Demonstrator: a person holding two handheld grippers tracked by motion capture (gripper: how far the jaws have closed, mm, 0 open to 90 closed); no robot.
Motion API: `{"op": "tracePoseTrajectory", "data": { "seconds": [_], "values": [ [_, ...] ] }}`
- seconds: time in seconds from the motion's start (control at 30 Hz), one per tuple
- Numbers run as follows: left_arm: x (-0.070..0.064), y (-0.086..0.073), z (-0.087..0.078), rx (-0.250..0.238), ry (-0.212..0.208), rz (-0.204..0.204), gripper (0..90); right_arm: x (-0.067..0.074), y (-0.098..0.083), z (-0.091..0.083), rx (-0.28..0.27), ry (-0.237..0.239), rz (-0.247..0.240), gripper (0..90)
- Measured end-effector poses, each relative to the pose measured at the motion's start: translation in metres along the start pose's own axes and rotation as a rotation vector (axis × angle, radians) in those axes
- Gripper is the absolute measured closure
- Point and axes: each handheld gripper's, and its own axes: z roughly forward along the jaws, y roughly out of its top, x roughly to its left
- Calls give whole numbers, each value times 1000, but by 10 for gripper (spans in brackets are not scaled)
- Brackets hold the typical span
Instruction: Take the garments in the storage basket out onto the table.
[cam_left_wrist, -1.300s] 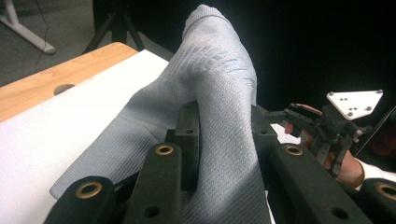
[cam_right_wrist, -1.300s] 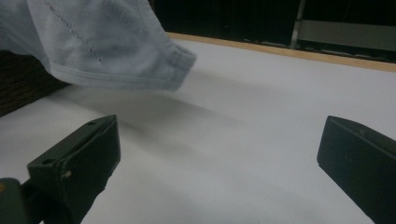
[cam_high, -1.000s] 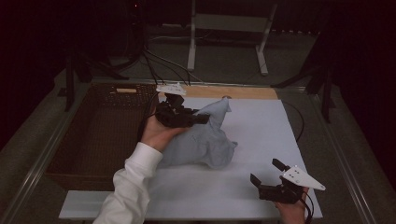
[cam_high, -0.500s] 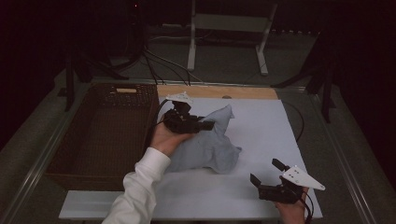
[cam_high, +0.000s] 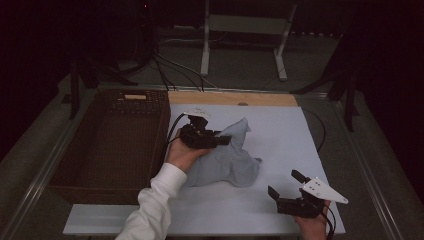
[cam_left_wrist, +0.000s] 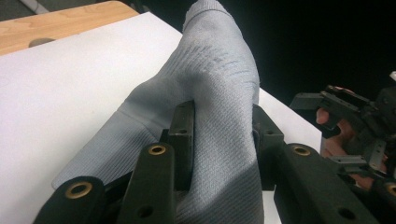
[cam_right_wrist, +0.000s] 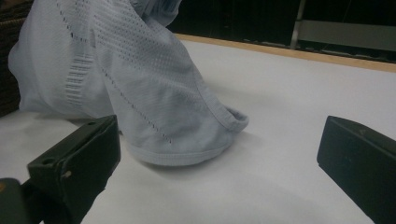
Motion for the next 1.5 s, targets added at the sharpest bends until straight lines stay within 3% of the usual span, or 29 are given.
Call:
{"op": "tracePoseTrajectory", "data": {
  "seconds": [0.17, 0.27, 0.43, 0.57, 1.1, 1.5],
  "values": [
    [1, -4, 4, 12, 39, -8, 550, 0, 0, 0, 1, 1, -2, 0],
    [3, -6, 2, -8, 17, -18, 474, 0, 0, 0, 1, 1, -1, 0],
    [-5, -6, -2, -6, 138, 25, 153, 0, 0, 0, 4, 3, 3, 0],
    [-9, -7, -7, 10, 188, 61, 8, 0, 0, 0, 4, 4, -1, 0],
    [-12, -23, -36, -39, 305, 66, 1, 1, 0, 1, 6, 4, 1, 0],
    [-13, -32, -53, -34, 363, 73, 1, 0, -1, 1, 12, 4, 4, 0]
  ]
}}
